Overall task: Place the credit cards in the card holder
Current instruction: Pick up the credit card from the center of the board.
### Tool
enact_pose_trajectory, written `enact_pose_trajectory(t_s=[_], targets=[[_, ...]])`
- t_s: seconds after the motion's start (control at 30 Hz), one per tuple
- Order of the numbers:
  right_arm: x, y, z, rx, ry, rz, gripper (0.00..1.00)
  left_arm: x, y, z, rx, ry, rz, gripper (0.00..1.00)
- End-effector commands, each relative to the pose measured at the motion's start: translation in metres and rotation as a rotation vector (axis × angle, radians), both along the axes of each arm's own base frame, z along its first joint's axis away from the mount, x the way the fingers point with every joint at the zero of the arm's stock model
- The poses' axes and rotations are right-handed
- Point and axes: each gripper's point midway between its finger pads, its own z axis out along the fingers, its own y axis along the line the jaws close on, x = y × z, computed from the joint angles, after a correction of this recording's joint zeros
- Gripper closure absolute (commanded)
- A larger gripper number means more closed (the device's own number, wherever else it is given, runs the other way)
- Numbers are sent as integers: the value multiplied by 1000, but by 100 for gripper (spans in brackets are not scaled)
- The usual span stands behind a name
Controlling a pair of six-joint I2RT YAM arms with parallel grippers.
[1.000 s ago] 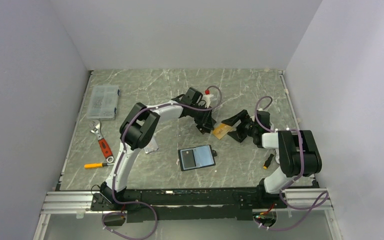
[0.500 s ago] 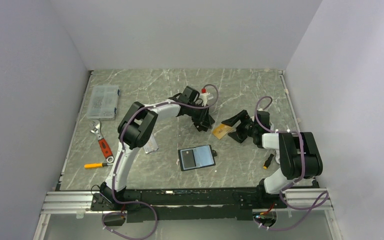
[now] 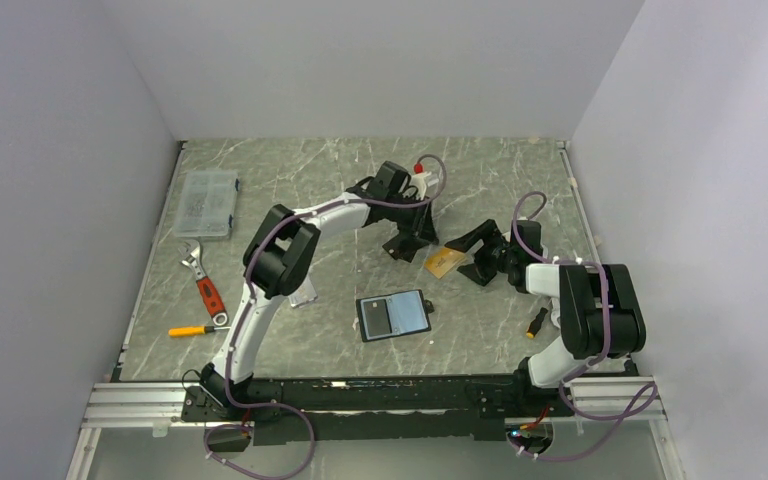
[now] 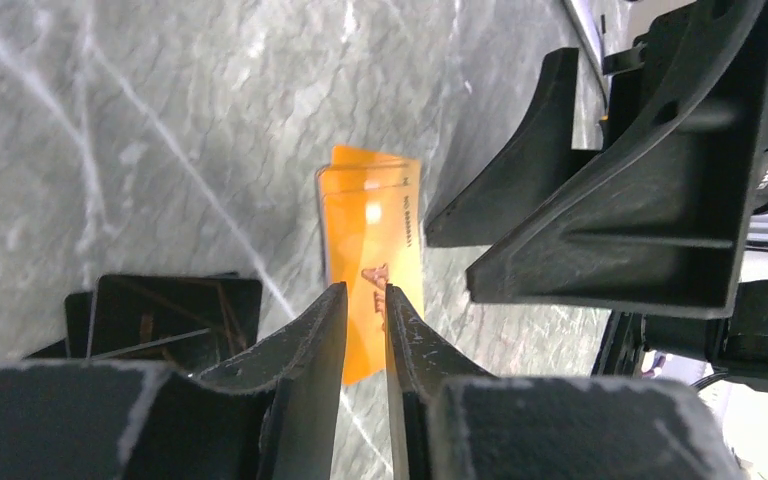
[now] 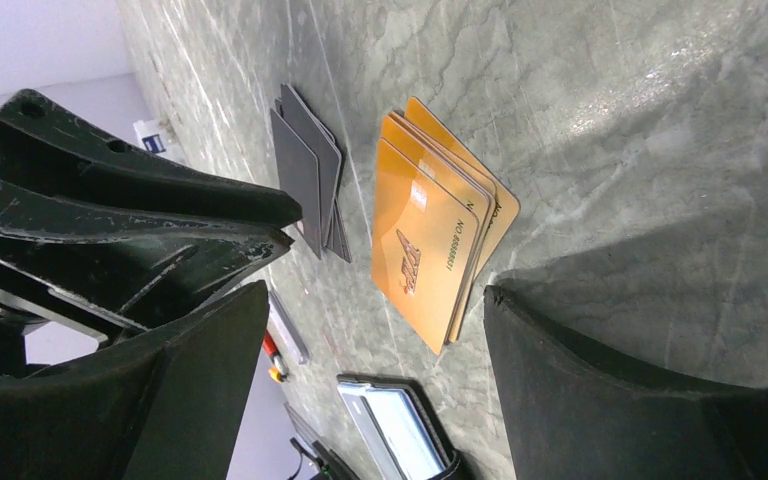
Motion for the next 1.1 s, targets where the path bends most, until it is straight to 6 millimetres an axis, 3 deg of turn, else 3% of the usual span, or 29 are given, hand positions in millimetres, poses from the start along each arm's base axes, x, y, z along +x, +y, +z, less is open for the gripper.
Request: enact_pose_trajectory(t_s=[0.0, 0.2, 0.37, 0.53, 0.73, 1.07], targets=[[-37, -22, -57, -137, 215, -39, 17, 0, -18, 1, -25, -2, -20, 73], [-36, -33, -59, -139, 223, -81, 17, 0, -17, -19, 54, -2, 7, 75], [-38, -43, -60, -144, 221, -105, 16, -2, -11, -21, 74, -33, 10, 75], [-37, -37, -62, -104, 216, -91, 16, -8, -14, -26, 91, -42, -18, 75], [-52, -24, -72, -72, 241, -68, 17, -16, -15, -42, 142, -70, -41, 76], [-57, -16, -78, -49, 244, -68, 18, -39, -16, -52, 127, 2, -71, 76]])
